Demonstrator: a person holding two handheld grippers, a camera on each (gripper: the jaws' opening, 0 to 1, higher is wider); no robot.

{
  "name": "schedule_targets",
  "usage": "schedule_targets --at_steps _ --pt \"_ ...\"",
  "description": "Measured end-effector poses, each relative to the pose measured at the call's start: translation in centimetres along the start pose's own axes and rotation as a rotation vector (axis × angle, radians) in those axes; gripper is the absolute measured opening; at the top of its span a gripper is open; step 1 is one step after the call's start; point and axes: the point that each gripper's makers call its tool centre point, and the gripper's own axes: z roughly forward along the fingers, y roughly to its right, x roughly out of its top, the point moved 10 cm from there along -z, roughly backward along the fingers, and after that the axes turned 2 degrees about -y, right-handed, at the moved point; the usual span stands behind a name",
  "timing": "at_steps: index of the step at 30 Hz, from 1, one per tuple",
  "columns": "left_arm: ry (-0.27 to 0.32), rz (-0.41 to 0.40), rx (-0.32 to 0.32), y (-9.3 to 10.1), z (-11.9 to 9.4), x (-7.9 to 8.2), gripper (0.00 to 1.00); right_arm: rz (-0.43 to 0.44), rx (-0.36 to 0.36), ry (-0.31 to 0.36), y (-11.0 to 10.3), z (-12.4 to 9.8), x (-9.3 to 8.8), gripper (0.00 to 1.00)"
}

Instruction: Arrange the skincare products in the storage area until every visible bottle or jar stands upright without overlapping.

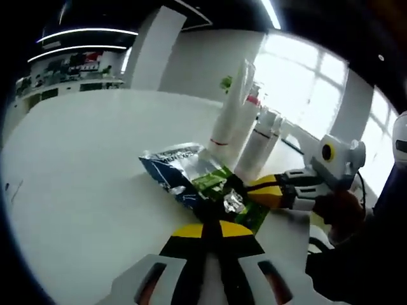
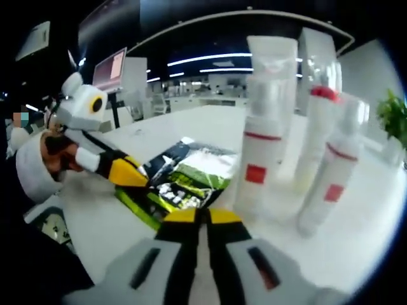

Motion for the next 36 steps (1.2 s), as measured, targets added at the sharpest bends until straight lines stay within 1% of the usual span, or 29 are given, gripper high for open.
schedule_targets --at_steps 3,6,8,11,13,14,16,18,20,23,26,31,33,36 --pt "-0.012 0.059 0.009 0.2 -0.3 0.1 0.07 0.001 -0.003 0.001 0.1 0.0 0.0 0.05" --pt "-0.023 0.086 0.001 0.2 -0.7 0.1 0.09 0.011 0.0 0.013 0.1 -0.1 -0.1 0.05" --pt "-0.024 0.12 0.016 0.0 -1.0 0.1 0.11 0.006 -0.002 0.021 0.1 -0.2 -0.1 0.05" --pt "-0.037 0.117 0.02 -0.3 -1.4 0.0 0.12 0.002 -0.004 0.039 0.0 -0.3 0.1 0.04" --pt "-0.034 0.117 0.018 -0.3 -1.5 0.0 0.12 -0.005 -0.011 0.049 0.0 -0.4 0.2 0.04" --pt "-0.036 0.121 0.015 -0.2 -1.6 -0.1 0.12 -0.009 -0.013 0.067 0.0 -0.6 0.5 0.04" --pt "-0.032 0.119 0.009 -0.2 -1.6 -0.1 0.12 -0.017 -0.001 0.079 -0.1 -0.6 0.7 0.03" --pt "-0.033 0.112 0.01 -0.3 -1.5 -0.2 0.12 -0.032 0.036 0.078 -0.5 -0.5 0.8 0.0" --pt "-0.04 0.115 0.011 -0.3 -1.4 -0.3 0.12 -0.036 0.071 0.068 -1.1 -0.2 0.7 0.0" --pt "-0.054 0.13 0.013 0.0 -1.5 -0.3 0.13 -0.051 0.065 0.025 -1.4 0.2 0.2 0.0" --pt "-0.068 0.142 0.01 0.1 -1.7 -0.4 0.13 -0.044 0.073 0.024 -1.4 0.3 0.1 0.0" --pt "-0.065 0.145 0.016 0.0 -1.7 -0.3 0.13 -0.061 0.087 0.017 -1.7 0.5 0.2 0.0" --pt "-0.071 0.142 0.027 0.1 -1.8 -0.3 0.13 -0.055 0.082 0.024 -1.6 0.6 0.1 0.0" --pt "-0.073 0.14 0.055 -0.1 -2.6 -0.1 0.13 -0.048 0.082 0.025 -1.4 0.6 0.1 0.0"
